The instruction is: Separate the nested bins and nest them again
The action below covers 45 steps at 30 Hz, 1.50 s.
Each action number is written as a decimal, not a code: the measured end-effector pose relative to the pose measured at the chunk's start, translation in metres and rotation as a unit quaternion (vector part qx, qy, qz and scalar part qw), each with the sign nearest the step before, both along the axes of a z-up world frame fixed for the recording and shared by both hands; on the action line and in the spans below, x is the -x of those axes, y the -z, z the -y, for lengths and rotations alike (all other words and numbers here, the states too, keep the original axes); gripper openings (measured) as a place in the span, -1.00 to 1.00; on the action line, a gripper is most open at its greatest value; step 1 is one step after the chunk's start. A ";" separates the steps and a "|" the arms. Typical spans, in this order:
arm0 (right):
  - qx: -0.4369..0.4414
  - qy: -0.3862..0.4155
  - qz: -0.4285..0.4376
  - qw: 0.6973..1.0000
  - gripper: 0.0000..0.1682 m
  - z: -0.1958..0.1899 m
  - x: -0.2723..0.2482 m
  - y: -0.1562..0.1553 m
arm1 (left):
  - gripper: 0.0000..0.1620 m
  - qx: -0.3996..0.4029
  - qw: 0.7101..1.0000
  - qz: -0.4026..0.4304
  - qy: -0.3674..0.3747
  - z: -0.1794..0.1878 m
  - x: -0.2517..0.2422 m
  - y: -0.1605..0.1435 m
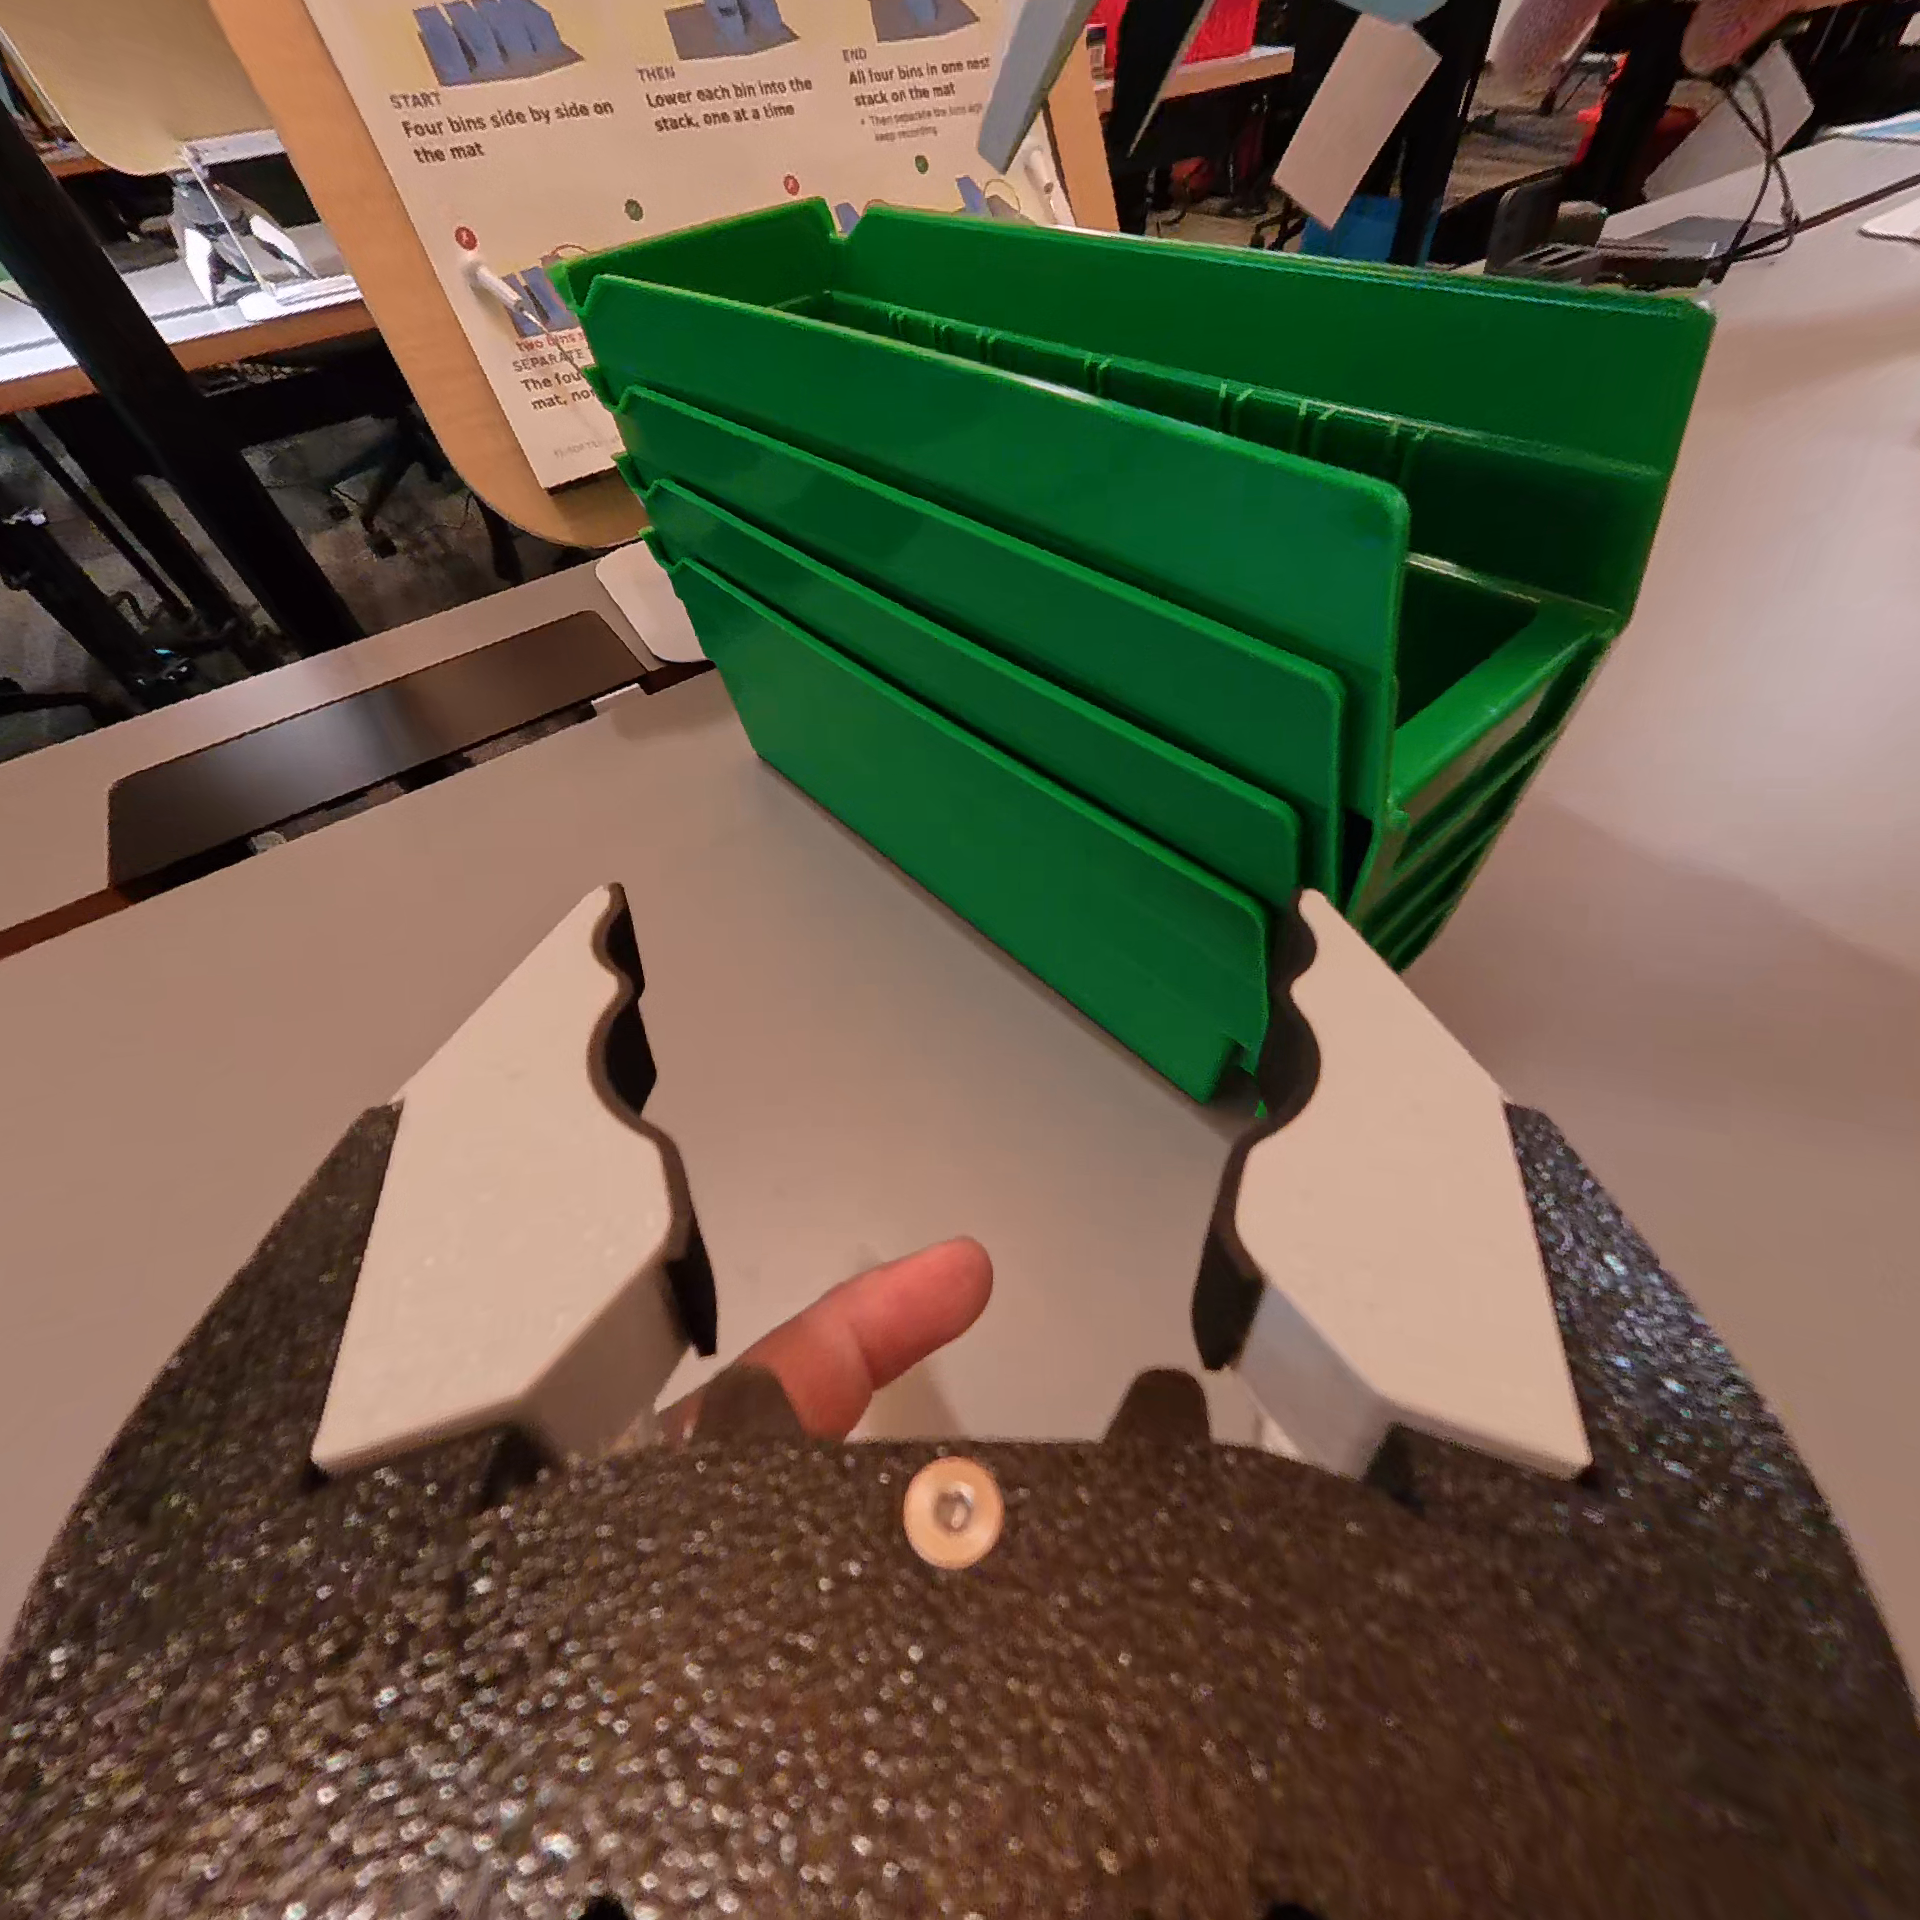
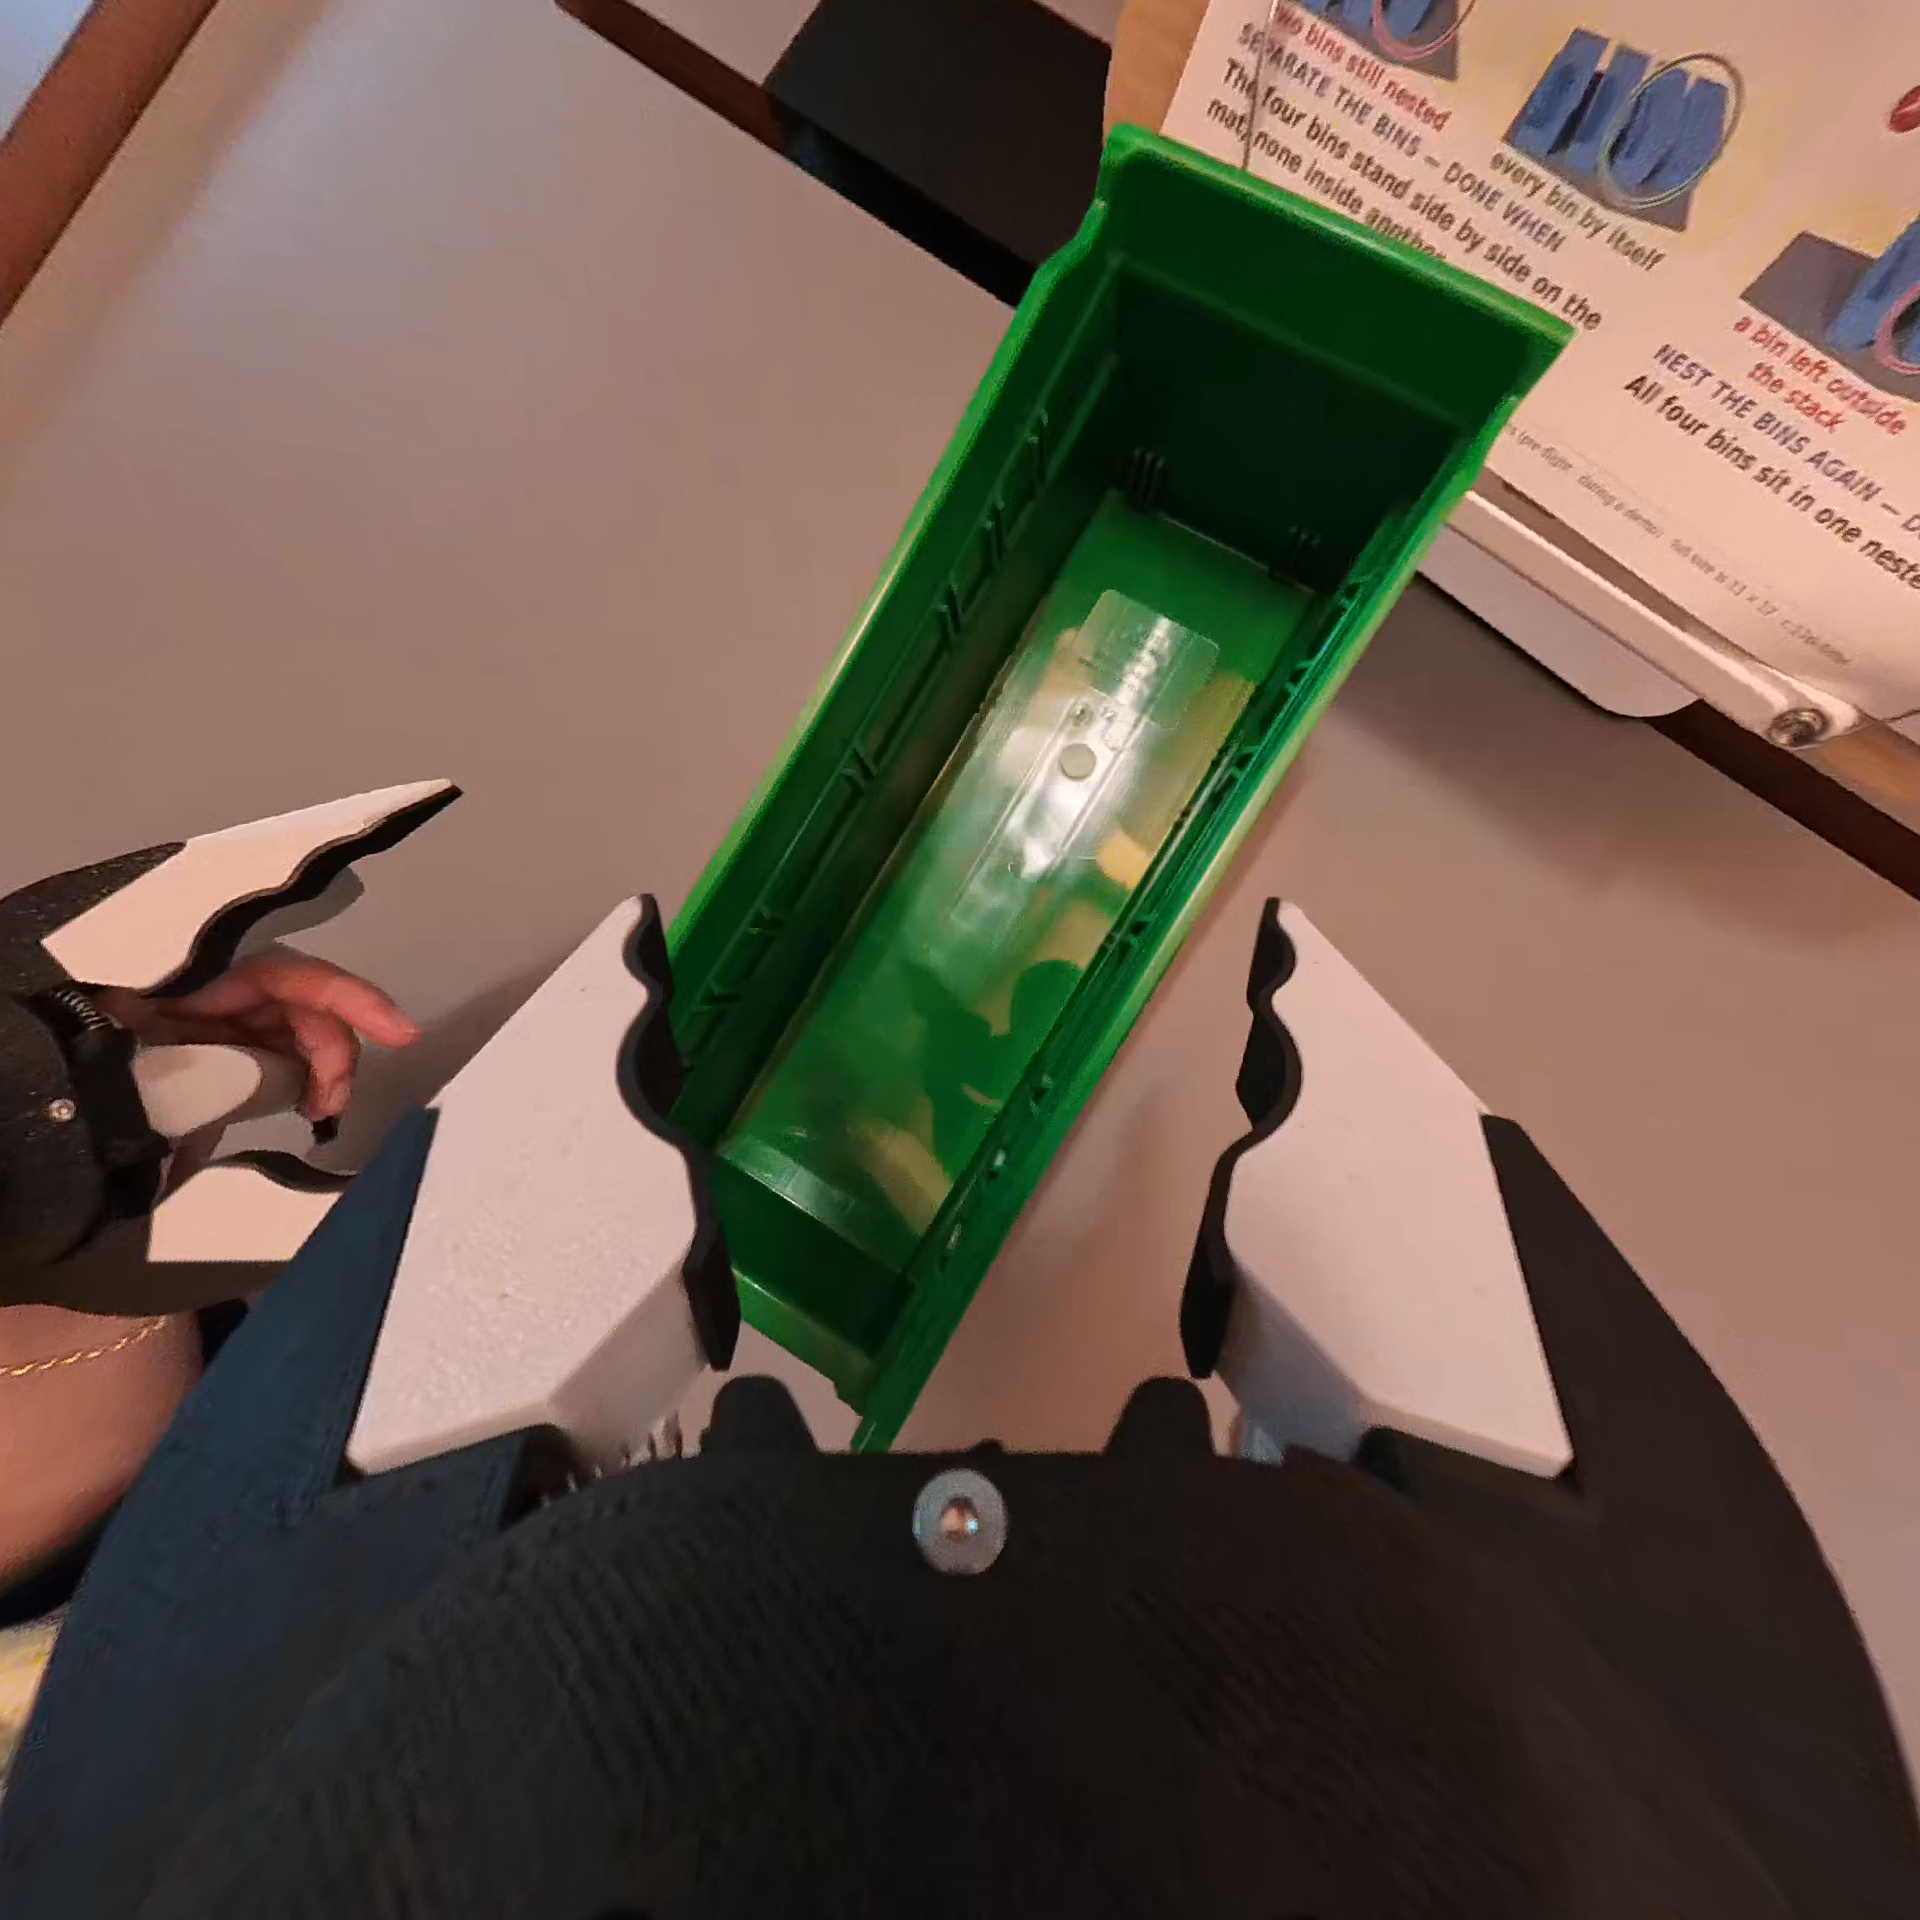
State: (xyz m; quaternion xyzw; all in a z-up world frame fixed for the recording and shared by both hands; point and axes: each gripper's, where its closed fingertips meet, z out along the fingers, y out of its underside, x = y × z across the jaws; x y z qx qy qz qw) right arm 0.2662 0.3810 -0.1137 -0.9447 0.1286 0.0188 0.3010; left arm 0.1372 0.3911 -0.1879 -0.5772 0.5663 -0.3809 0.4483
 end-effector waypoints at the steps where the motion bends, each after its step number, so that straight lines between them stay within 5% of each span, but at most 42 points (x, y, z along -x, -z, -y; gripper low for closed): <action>1: 0.006 -0.005 0.003 1.000 0.32 -0.001 0.001 0.001 | 0.46 -0.002 1.000 0.000 0.000 0.000 -0.001 -0.001; 27: 0.114 0.054 0.001 0.992 0.33 -0.018 -0.009 0.008 | 0.42 0.018 1.000 -0.003 -0.007 -0.021 0.009 -0.002; 40: 0.144 0.089 -0.051 0.984 0.04 -0.021 -0.005 0.025 | 0.42 0.026 1.000 0.002 -0.005 -0.023 0.014 -0.006; 45: 0.126 0.119 -0.007 0.985 0.17 -0.027 -0.032 0.000 | 0.42 0.016 1.000 -0.010 -0.002 -0.022 0.012 -0.002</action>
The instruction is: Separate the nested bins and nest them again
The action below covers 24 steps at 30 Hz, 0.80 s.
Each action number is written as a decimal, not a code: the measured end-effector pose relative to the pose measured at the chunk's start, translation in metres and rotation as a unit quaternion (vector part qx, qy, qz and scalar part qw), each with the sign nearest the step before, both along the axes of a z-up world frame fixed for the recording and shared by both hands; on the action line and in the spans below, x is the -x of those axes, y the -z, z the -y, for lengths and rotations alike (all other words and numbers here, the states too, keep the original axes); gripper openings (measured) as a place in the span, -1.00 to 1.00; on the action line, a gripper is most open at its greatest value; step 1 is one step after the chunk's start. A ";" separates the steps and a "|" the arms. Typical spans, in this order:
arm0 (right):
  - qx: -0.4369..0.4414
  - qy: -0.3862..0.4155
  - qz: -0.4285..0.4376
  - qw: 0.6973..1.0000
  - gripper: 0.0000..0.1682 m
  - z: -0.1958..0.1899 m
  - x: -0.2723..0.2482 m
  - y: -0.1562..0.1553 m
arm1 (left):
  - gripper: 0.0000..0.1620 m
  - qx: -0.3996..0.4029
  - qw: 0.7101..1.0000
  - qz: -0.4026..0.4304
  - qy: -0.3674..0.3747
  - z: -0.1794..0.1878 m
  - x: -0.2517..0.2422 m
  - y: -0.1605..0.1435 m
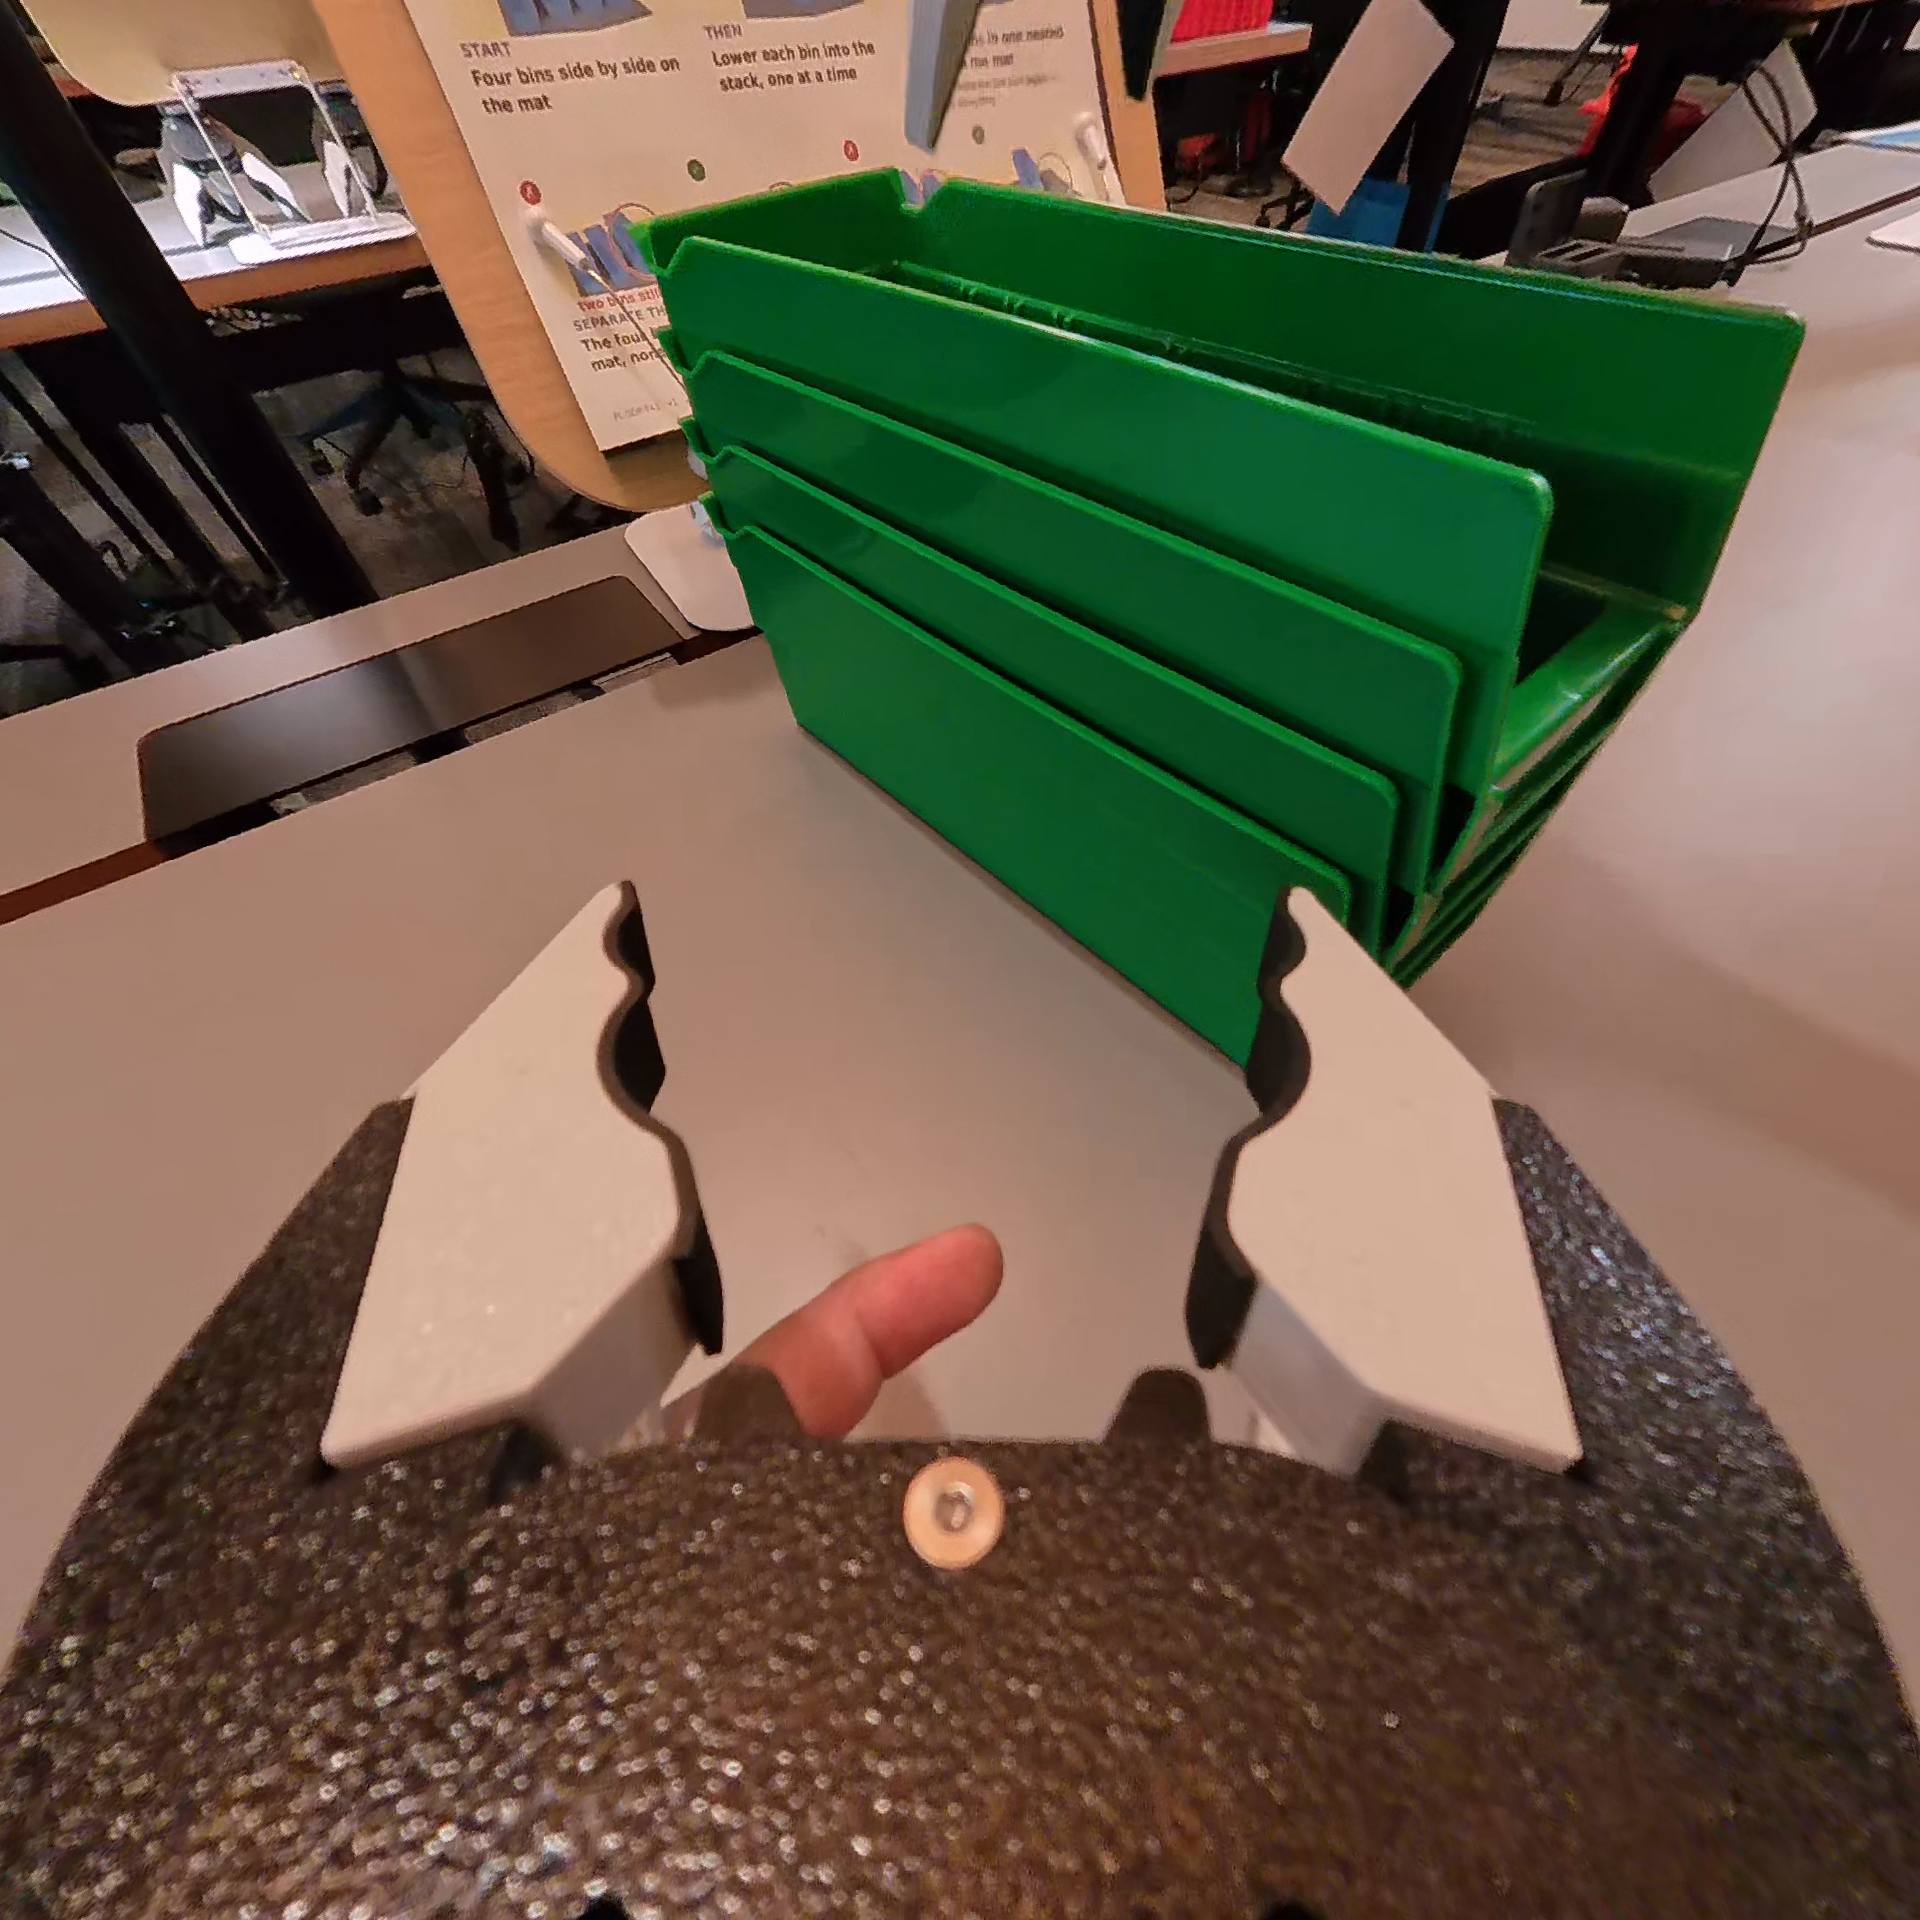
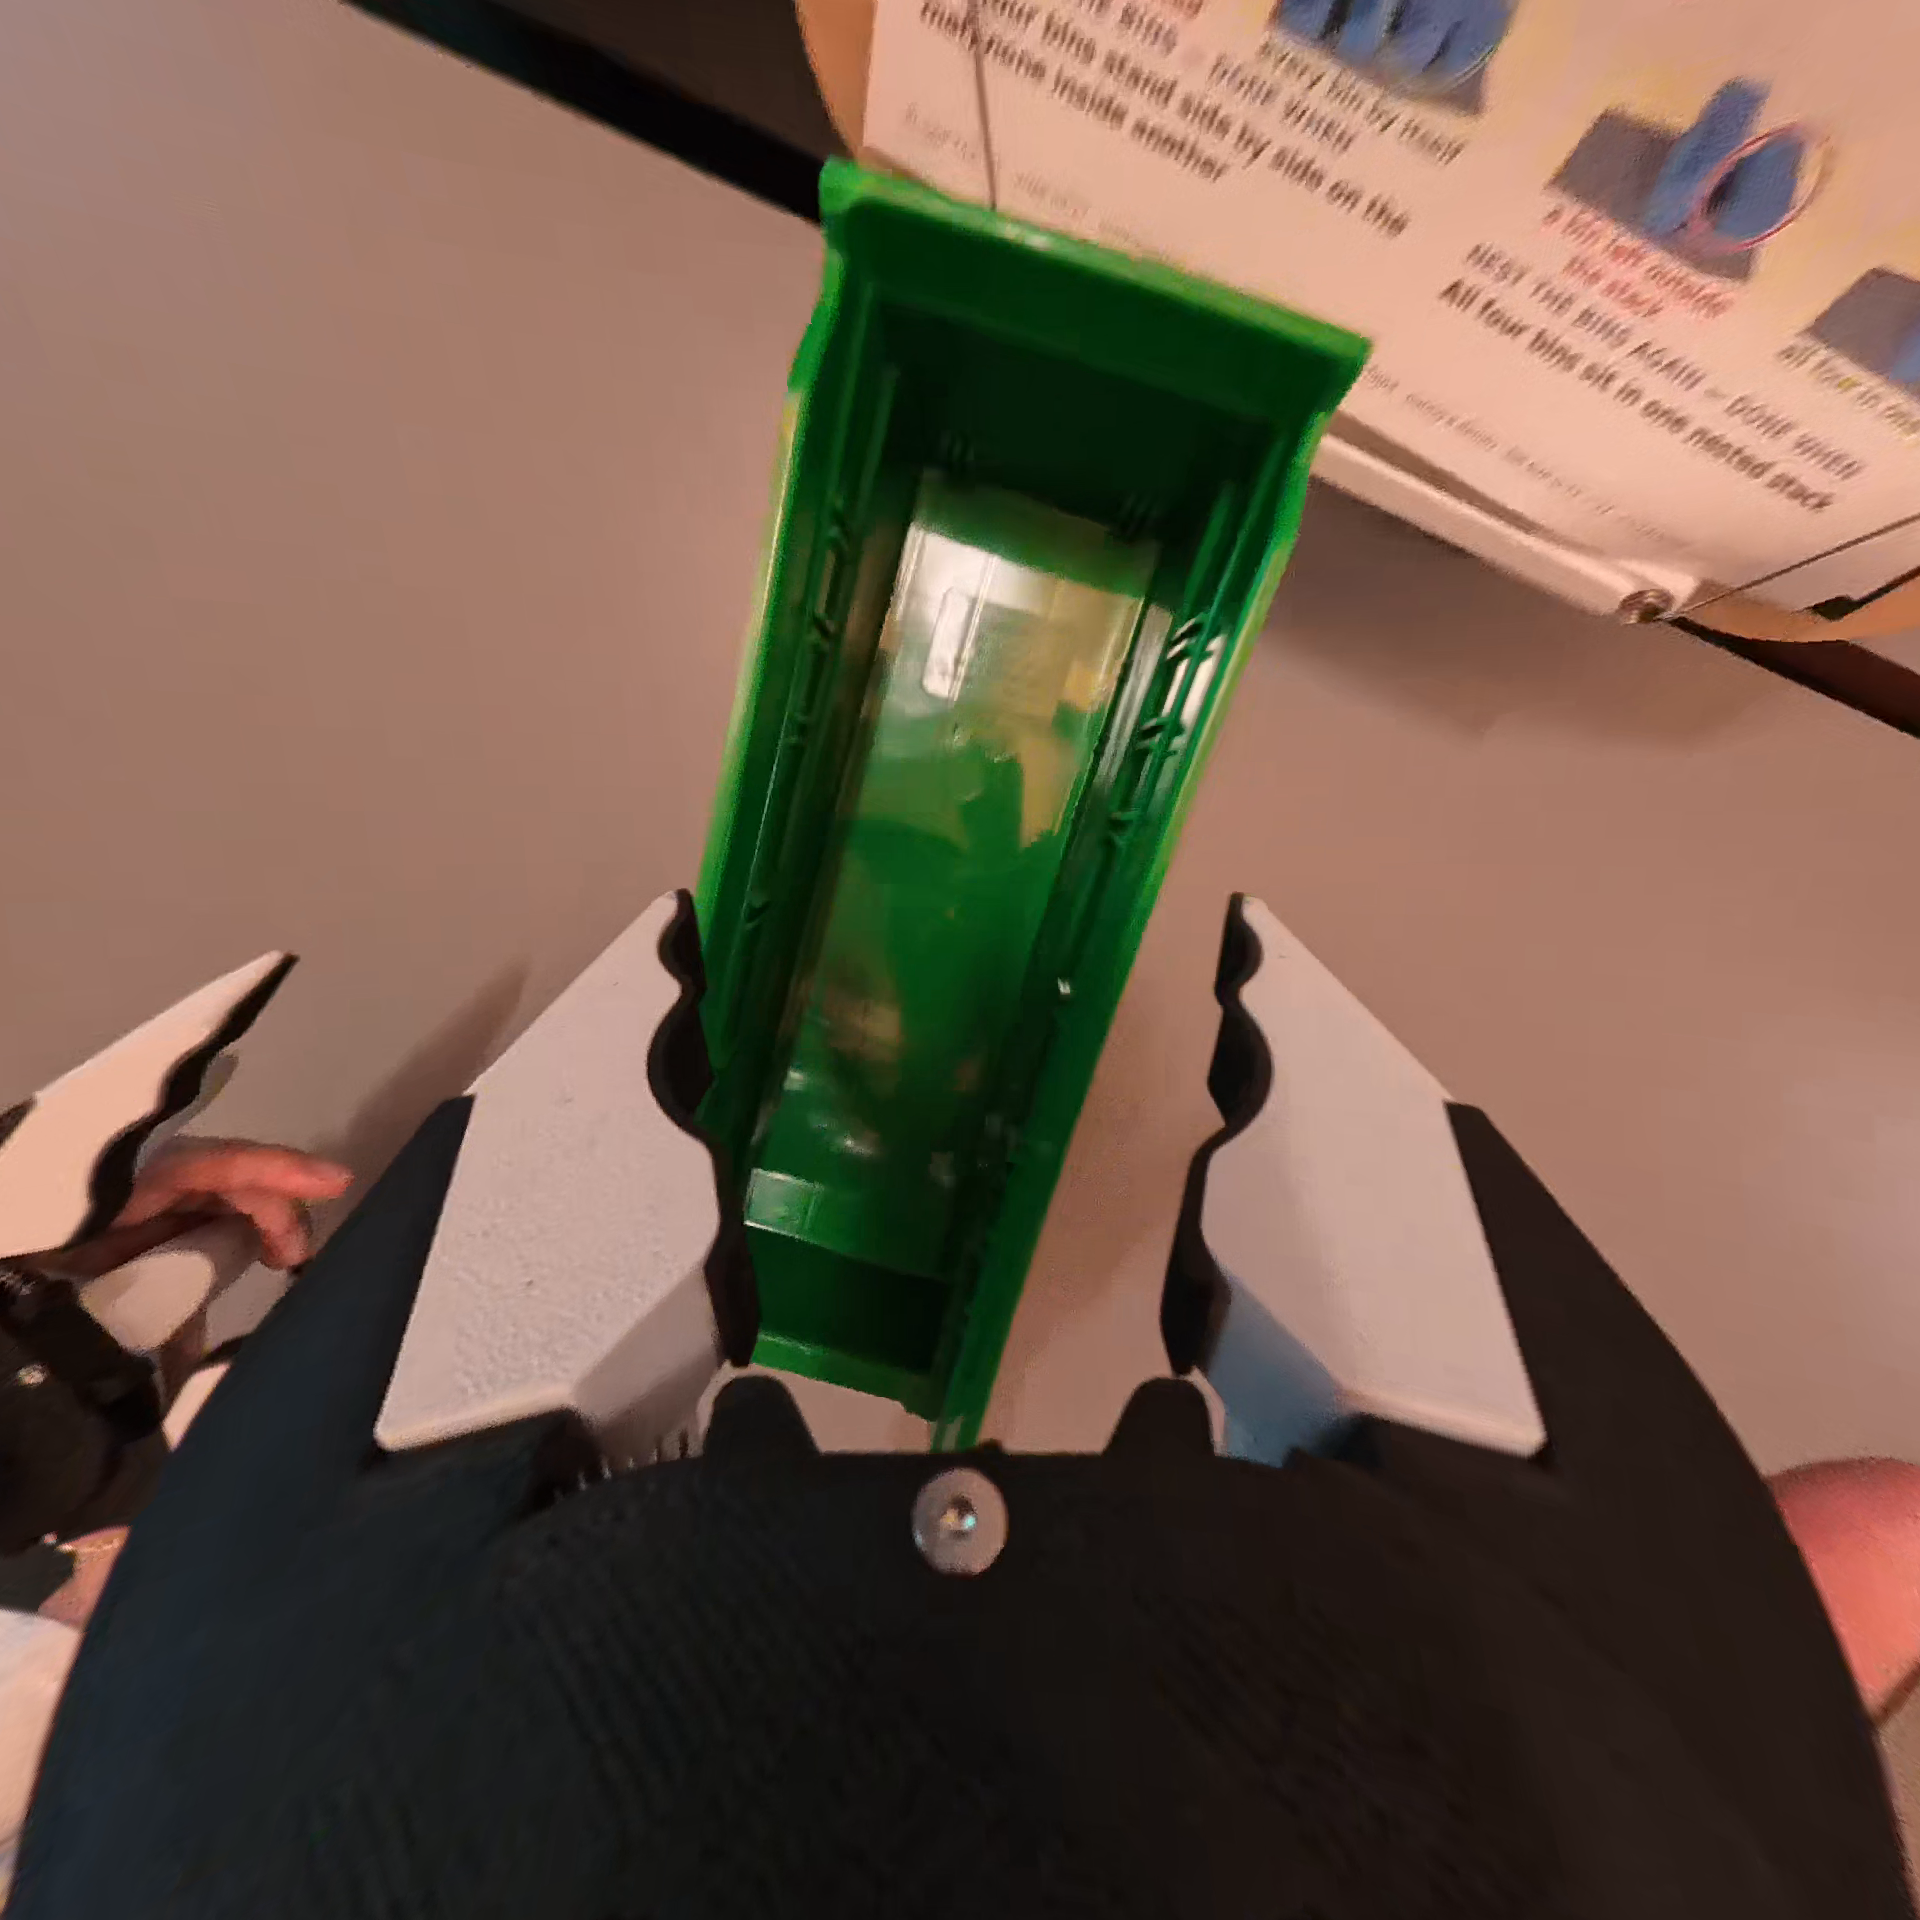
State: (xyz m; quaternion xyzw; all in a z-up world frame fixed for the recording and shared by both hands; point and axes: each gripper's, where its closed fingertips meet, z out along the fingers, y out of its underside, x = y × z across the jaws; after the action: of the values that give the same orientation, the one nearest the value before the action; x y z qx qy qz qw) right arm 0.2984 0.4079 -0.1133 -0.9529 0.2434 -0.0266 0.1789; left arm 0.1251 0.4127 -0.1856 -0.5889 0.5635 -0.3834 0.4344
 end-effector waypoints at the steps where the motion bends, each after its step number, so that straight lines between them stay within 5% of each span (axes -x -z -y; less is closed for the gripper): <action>1: -0.010 0.004 -0.013 1.000 0.21 -0.002 0.001 -0.001 | 0.42 -0.001 1.000 0.000 0.000 -0.001 0.000 0.000; 15: 0.048 -0.006 -0.068 0.996 0.51 0.004 0.024 0.044 | 0.41 0.000 1.000 -0.011 0.025 0.016 -0.005 0.004; 24: 0.058 0.019 -0.088 0.994 0.43 0.008 0.025 0.057 | 0.41 0.015 1.000 0.000 0.014 0.007 -0.002 0.002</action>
State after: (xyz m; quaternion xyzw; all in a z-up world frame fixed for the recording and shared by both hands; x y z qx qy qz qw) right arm 0.2733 0.3996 -0.1702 -0.9555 0.2743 0.0398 0.1012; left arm 0.1272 0.4056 -0.1877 -0.5875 0.5661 -0.3979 0.4197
